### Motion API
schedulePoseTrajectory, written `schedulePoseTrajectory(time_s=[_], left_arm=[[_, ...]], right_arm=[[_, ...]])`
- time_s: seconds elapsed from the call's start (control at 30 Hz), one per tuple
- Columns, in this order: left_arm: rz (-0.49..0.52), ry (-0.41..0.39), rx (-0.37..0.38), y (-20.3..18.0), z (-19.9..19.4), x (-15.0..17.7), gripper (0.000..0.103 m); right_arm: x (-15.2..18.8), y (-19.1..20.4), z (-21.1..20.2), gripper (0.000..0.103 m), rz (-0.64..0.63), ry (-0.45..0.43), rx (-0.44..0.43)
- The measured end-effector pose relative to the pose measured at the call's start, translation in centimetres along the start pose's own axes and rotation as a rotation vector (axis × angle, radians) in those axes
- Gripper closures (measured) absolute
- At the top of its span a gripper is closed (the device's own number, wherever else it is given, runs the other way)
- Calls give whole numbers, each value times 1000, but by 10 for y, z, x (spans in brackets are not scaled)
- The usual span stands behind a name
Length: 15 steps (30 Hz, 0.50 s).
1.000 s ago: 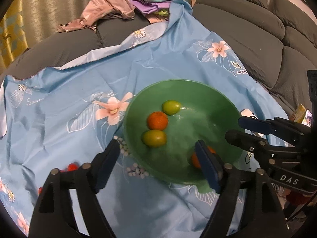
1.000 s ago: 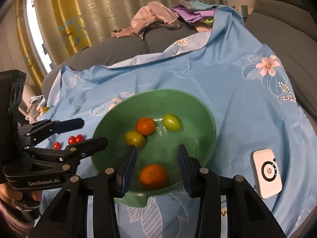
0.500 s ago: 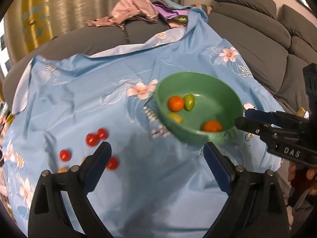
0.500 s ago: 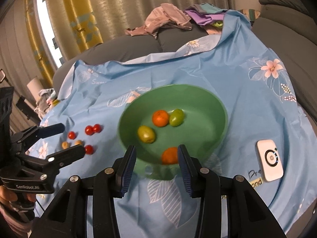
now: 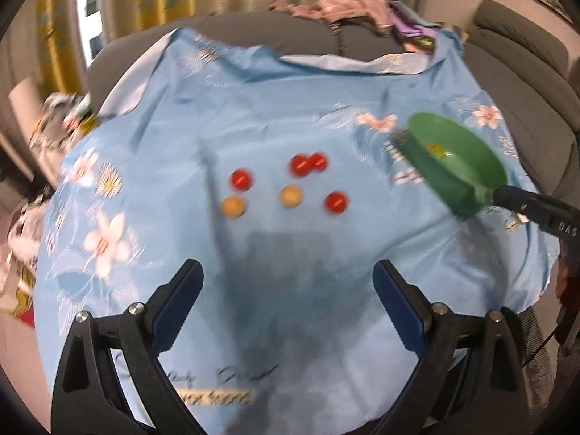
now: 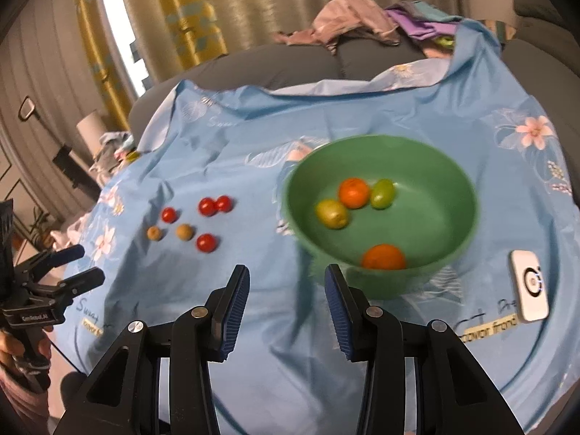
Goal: Organize fruits
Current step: 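Withdraw both tools toward the small yellow fruits and tomatoes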
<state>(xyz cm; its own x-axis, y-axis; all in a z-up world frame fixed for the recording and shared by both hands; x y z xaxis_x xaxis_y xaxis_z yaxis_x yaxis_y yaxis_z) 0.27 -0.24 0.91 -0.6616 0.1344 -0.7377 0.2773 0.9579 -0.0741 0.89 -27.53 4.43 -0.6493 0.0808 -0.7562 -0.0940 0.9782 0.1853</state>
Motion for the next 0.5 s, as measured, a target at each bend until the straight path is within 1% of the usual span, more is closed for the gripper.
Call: schedulePoseTrajectory(time_s=[0.1,0.17,0.27,0.5], left_arm=[[-58,22,-4,19,-1,14,8],[-78,27,3,24,-1,18,8],[-96,31,10,28,0,21,8],[-117,42,59,31,11,22,9]], right_arm=[[2,13,9,60,-18,25,-26],[3,21,16,60,-31,40,-42],[7,35,29,60,-51,75,-71],[14,58,54,60,-94,137,-108]])
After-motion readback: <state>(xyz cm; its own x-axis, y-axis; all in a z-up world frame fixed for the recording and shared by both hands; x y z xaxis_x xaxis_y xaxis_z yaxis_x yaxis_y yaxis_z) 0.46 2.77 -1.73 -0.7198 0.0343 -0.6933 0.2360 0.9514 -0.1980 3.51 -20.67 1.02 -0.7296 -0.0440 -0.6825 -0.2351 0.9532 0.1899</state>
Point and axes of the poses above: each gripper's, at about its wrist camera, not at the fingertips, and z roughly the way its jaws point, y to its left, x to its underside, the point moved 1 cm from there along z, roughly the way its jaws point, and after that the axes turned 8 degrees about -y, right-handed, at the moved point
